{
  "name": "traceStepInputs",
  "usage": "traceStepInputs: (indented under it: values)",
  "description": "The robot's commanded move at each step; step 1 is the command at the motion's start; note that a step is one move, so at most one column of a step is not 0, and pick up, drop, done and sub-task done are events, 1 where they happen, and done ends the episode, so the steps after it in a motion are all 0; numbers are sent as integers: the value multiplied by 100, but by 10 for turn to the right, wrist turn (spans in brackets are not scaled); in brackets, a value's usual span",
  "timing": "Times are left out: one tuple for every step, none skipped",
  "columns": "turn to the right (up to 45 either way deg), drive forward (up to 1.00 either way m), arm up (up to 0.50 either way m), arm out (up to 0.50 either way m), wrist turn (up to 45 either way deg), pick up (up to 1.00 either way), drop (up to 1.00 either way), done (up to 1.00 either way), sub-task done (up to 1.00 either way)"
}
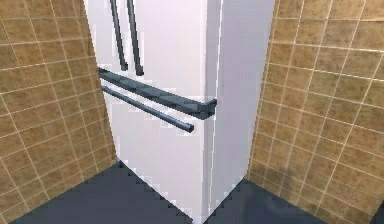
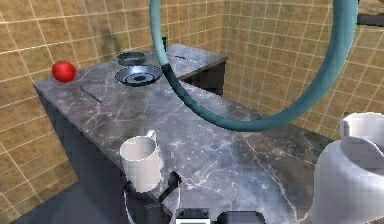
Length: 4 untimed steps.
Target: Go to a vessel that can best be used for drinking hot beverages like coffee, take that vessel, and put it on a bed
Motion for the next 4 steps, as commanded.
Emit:
traceStepInputs:
  values:
    - [450,0,0,0,0,0,0,0,0]
    - [-450,0,0,0,0,0,0,0,0]
    - [450,0,0,0,0,0,0,0,0]
    - [-450,0,0,0,0,0,0,0,0]
